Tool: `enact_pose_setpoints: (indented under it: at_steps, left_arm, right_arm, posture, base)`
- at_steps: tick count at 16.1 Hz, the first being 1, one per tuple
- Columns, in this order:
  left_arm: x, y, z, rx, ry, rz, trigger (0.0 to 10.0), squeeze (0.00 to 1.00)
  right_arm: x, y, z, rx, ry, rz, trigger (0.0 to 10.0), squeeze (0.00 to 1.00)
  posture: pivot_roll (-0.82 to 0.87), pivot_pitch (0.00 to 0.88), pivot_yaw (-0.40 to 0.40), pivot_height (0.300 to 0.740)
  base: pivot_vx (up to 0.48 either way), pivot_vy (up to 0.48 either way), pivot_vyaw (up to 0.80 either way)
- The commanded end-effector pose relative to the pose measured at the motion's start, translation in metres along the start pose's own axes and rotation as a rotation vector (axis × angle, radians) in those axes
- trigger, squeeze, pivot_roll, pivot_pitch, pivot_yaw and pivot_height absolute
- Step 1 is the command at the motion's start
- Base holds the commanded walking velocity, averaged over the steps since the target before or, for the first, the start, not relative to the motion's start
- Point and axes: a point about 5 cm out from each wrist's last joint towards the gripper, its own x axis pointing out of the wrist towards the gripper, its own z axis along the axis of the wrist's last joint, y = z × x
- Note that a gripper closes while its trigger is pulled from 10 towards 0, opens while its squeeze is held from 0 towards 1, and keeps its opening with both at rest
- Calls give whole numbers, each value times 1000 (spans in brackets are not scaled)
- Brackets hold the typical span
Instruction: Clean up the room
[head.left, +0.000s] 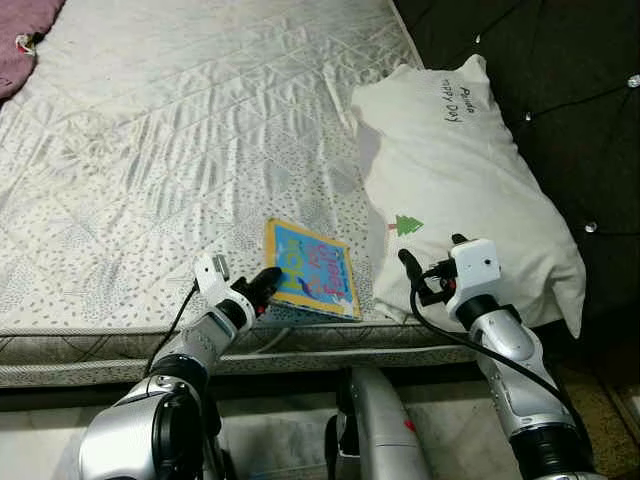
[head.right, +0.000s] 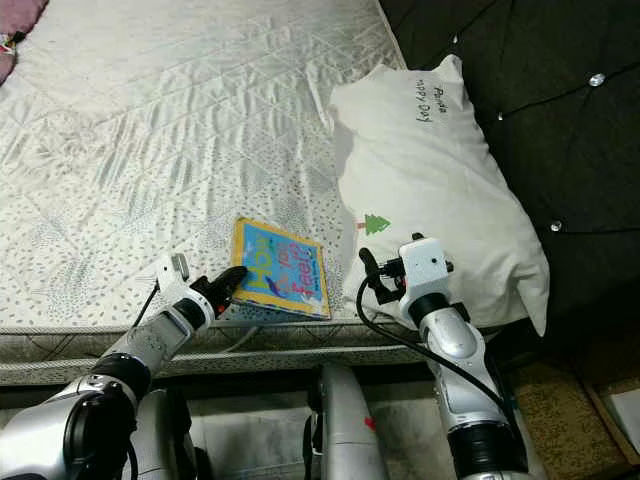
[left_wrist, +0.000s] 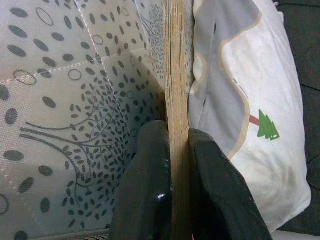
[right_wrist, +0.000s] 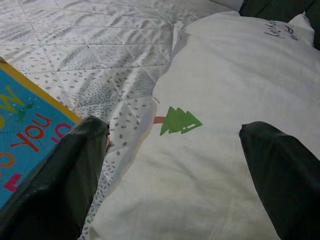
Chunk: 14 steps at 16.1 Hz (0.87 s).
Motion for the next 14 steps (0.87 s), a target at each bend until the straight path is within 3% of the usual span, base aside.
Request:
enact_pose_setpoints:
  at_steps: [1,4,5,14]
  left_arm:
    - [2,-2,-6,-9,33,7,10000,0]
    - [1,1,-7,-31,35,42,10000,0]
    - [1,3,-6,-23,27,69,10000,1000]
    - [-6,18,14,-45,-122,240,10000,1000]
  right_arm:
    - [-3,-3,0,-21,-1,4,10000,0]
    - [-3,-2,1,-24,-4,5,10000,0]
    - [-3,-2,1,-24,-6,4,10000,0]
    - [-1,0,2,-35,-18,10,10000,0]
  posture:
    - [-215,191,-115,588]
    - [-216,189,-110,588]
    - [-215,188,-107,588]
    - [-219,185,-103,588]
  base:
    - [0,0,0]
    - [0,0,0]
    - [0,0,0]
    - [0,0,0]
